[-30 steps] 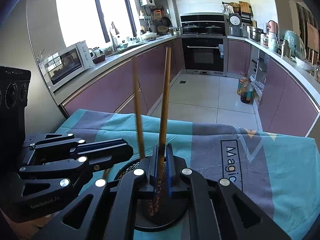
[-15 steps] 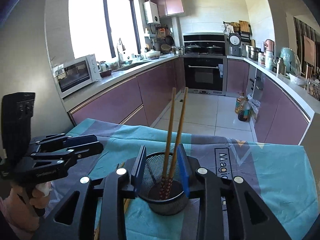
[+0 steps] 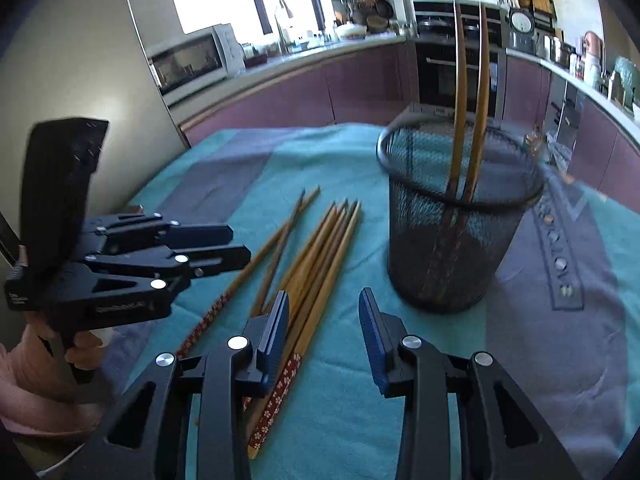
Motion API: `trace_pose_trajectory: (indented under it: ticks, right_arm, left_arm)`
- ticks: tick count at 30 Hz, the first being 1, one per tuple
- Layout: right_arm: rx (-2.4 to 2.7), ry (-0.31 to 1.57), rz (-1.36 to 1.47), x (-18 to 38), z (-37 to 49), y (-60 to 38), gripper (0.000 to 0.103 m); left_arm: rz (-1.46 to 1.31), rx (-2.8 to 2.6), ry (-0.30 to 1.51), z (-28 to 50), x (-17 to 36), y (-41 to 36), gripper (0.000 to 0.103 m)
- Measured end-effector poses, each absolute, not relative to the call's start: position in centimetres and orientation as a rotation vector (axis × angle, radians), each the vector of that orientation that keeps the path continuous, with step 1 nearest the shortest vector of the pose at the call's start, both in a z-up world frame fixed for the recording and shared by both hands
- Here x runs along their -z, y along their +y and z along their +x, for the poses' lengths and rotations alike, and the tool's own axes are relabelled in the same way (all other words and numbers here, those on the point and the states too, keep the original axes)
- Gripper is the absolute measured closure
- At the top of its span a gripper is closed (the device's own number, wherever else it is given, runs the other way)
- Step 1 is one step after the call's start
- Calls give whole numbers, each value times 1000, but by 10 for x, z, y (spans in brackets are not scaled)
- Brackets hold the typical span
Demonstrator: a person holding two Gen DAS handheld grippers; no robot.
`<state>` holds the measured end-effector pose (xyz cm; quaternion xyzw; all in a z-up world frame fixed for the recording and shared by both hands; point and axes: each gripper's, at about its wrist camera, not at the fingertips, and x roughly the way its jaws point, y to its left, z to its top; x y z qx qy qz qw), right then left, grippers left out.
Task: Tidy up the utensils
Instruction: 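Grasp another chopstick from the pile with the left tool while the right tool grasps one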
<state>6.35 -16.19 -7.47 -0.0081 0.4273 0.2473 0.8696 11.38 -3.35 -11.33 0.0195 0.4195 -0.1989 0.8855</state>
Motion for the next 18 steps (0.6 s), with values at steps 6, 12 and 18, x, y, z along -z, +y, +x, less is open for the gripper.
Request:
trace_pose_trajectory:
  ticks: [6, 12, 18]
  right_arm:
    - [-488, 919, -40, 86, 64, -155, 69]
    - [-468, 921, -59, 91, 70, -147, 70]
    - [-431, 929, -73, 95, 71, -150, 73]
  left_arm:
    - [40, 411, 907, 115, 127, -32, 67]
    - [49, 407, 929, 118, 136, -37, 69]
    - [66, 384, 936, 121, 139, -38, 77]
